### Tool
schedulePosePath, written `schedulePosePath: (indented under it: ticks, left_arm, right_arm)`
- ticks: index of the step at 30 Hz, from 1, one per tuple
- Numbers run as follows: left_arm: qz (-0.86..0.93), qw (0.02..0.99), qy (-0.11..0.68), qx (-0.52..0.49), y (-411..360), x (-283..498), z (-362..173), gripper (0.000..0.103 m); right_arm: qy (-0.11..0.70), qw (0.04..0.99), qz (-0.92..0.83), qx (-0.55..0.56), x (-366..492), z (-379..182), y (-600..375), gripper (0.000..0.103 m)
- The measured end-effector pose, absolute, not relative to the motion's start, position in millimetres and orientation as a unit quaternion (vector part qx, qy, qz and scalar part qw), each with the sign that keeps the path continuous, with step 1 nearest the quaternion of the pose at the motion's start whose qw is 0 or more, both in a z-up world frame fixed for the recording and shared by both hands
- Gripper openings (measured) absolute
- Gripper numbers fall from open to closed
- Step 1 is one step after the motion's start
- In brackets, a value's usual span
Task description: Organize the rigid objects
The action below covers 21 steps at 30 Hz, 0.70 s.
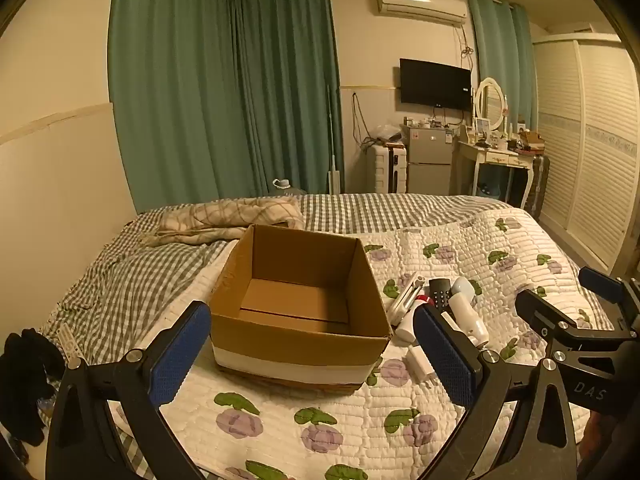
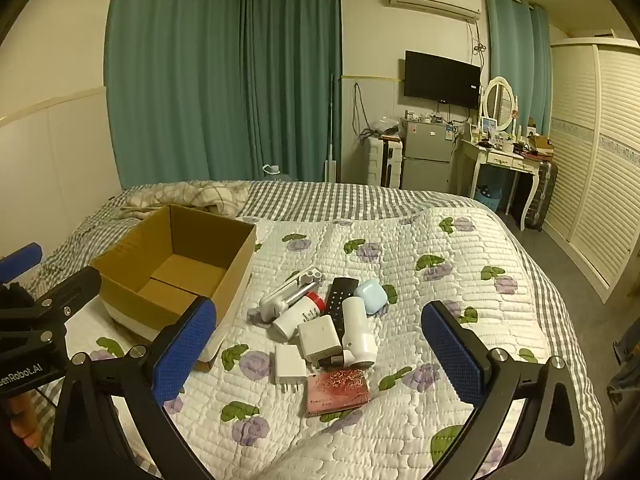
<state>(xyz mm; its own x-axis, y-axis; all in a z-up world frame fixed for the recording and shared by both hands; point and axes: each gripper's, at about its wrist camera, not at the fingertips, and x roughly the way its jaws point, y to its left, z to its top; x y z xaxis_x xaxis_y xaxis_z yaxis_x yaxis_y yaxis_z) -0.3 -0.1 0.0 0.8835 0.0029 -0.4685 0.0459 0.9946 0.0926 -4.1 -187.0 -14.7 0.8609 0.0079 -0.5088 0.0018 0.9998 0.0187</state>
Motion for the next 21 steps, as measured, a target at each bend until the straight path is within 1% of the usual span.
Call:
schedulePosePath:
  ticks: [21]
  left_arm:
    - [-0.011, 0.966, 0.253, 0.044, -1.2, -2.3, -6.2, 0.103]
  right_arm:
    - [0.265, 0.964, 0.000, 0.007, -5.1, -14.5, -185.9, 0.103]
